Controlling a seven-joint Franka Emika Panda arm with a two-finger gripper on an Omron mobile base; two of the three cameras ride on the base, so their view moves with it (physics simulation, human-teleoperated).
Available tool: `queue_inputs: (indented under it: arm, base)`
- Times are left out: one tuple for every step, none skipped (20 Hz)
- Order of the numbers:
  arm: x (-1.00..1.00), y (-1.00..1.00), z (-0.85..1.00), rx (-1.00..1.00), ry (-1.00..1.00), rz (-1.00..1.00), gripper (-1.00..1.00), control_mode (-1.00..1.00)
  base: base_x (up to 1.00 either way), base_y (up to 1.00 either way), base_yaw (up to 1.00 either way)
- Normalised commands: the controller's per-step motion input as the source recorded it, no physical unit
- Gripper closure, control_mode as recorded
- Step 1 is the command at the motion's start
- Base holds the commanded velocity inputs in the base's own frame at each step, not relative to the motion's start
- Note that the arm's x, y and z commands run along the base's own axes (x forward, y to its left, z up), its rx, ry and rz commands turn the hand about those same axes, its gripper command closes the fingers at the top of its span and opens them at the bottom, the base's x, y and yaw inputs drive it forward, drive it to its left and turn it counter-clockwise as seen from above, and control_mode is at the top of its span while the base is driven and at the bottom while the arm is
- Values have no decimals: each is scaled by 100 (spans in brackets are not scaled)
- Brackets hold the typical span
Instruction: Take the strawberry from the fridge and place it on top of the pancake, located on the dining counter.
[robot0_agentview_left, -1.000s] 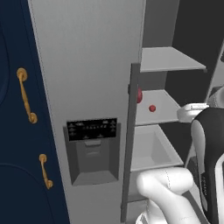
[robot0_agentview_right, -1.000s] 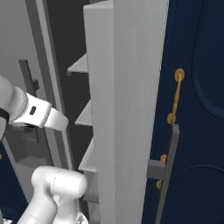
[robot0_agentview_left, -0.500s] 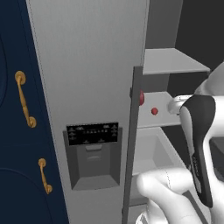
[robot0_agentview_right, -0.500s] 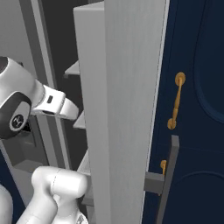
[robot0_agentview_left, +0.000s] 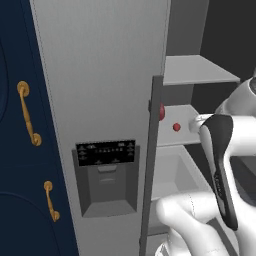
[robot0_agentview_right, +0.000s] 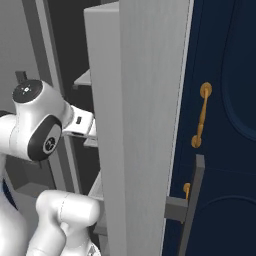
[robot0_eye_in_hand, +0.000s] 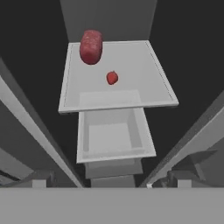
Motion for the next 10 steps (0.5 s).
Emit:
queue_inputs:
  arm:
    - [69, -17, -13, 0, 0, 5, -100, -100]
    - [69, 0, -8, 0, 0, 5, -100, -100]
    - [76, -1, -9, 0, 0, 6, -100, -100]
    - [66, -8, -11, 0, 0, 7, -100, -100]
    - [59, -9, -24, 0, 0, 7, -100, -100]
    - [54, -7, -24, 0, 0, 7, -100, -100]
    - [58, -12, -31, 0, 1, 7, -100, -100]
    - [55, -19, -30, 0, 0, 6, -100, -100]
    - [49, -24, -24, 0, 0, 5, -100, -100]
    - [51, -21, -24, 0, 0, 1, -100, -100]
  base:
    - [0, 0, 0]
    - [0, 0, 0]
    - [0, 0, 0]
    - [0, 0, 0]
    - [0, 0, 0]
    - [0, 0, 0]
    - [0, 0, 0]
    - [0, 0, 0]
    - [0, 0, 0]
    - [0, 0, 0]
